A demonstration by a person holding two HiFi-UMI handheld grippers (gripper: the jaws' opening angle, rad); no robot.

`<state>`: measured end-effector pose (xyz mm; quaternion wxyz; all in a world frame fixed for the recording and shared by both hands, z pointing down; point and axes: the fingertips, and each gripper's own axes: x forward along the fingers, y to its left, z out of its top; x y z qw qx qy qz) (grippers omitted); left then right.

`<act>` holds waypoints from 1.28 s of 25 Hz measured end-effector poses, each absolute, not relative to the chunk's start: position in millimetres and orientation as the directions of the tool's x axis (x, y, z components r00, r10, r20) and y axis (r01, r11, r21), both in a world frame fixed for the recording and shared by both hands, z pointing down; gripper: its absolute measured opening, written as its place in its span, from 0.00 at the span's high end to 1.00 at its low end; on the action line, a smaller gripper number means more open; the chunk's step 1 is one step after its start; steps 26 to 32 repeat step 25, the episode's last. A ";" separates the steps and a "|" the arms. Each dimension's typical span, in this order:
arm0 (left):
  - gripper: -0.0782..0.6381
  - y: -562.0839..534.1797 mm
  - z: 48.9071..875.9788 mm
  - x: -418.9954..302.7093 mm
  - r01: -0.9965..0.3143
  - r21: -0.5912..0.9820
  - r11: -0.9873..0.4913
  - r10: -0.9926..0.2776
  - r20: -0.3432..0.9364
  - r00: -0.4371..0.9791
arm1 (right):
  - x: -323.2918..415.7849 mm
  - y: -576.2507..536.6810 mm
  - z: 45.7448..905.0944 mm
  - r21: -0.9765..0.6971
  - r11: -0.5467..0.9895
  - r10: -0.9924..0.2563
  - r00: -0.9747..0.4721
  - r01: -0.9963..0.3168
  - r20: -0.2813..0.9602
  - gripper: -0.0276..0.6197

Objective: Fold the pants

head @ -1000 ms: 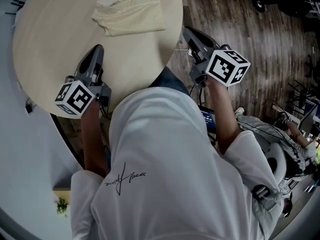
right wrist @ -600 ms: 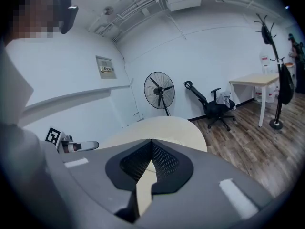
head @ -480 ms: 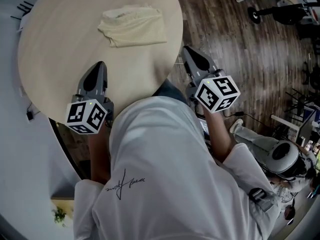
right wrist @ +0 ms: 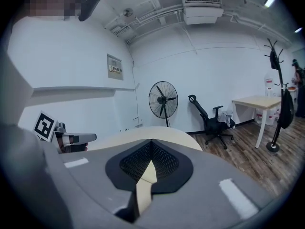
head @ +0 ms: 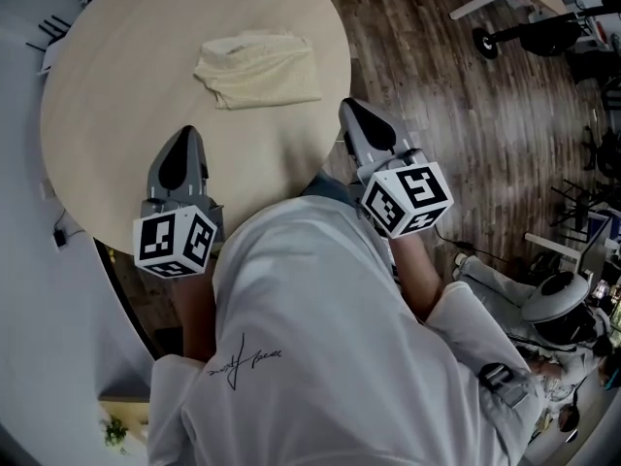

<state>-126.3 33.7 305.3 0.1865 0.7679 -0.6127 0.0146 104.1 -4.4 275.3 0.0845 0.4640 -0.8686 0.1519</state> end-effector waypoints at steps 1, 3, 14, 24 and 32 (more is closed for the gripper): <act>0.86 34.2 303.7 -127.6 -0.949 0.265 -0.172 -0.939 0.248 0.239 | 103.7 -3.8 274.2 -0.179 0.524 -0.782 -0.553 -0.833 0.286 0.96; 0.87 35.2 301.3 -130.0 -0.954 0.259 -0.149 -0.944 0.249 0.215 | 103.7 -2.7 271.3 -0.173 0.531 -0.782 -0.558 -0.829 0.276 0.96; 0.89 33.6 293.0 -109.0 -0.971 0.162 -0.177 -0.935 0.281 0.217 | 105.6 0.1 273.5 -0.069 0.587 -0.754 -0.576 -0.807 0.317 0.96; 0.89 46.2 307.1 -104.3 -0.974 0.149 -0.171 -0.924 0.319 0.211 | 108.4 8.6 286.2 -0.024 0.619 -0.721 -0.581 -0.785 0.377 0.96; 0.89 46.8 308.0 -103.7 -0.974 0.151 -0.171 -0.923 0.322 0.212 | 108.7 9.0 286.7 -0.025 0.619 -0.720 -0.580 -0.785 0.381 0.96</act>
